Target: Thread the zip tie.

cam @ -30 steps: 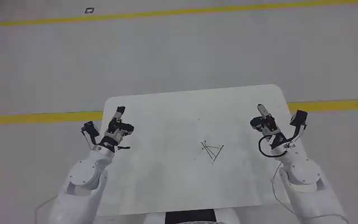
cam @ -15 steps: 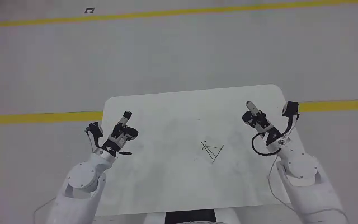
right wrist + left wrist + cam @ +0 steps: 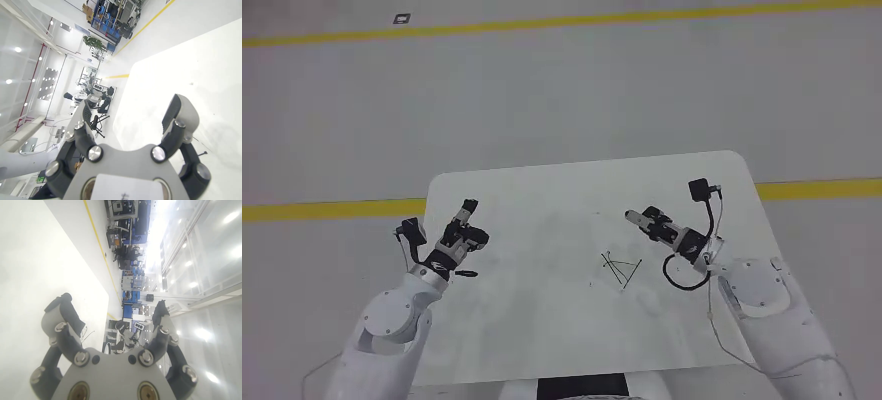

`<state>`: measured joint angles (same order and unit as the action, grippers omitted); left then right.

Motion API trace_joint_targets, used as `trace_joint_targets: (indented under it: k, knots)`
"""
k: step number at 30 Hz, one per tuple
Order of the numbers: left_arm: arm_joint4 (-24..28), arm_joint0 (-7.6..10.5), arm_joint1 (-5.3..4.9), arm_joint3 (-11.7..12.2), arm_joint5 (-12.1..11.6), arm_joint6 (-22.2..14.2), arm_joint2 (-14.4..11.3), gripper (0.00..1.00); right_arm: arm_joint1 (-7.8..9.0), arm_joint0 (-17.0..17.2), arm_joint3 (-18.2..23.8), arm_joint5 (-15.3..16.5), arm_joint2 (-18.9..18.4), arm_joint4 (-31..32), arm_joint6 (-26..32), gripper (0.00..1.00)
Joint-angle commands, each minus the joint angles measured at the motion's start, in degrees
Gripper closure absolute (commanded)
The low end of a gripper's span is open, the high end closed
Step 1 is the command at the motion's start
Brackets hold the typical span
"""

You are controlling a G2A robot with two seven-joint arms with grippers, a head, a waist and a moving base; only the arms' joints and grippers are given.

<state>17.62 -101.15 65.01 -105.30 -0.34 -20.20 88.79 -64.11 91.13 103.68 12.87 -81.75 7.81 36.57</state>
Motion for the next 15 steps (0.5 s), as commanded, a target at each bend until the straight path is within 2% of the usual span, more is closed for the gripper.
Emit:
trace_joint_targets:
  k: [1,4,6,15]
  knots:
    - [0.0,0.0,0.0,0.0,0.0,0.0,0.0,0.0,0.0,0.0,0.0,0.0,0.0,0.01,0.0,0.0]
    - [0.0,0.0,0.0,0.0,0.0,0.0,0.0,0.0,0.03,-0.28,0.53,0.46,0.22,0.73,0.42,0.0]
    - [0.0,0.0,0.0,0.0,0.0,0.0,0.0,0.0,0.22,-1.23,0.95,1.13,0.95,2.8,2.89,0.0]
    - [0.0,0.0,0.0,0.0,0.0,0.0,0.0,0.0,1.31,-6.86,0.46,2.66,5.21,8.89,21.49,0.0]
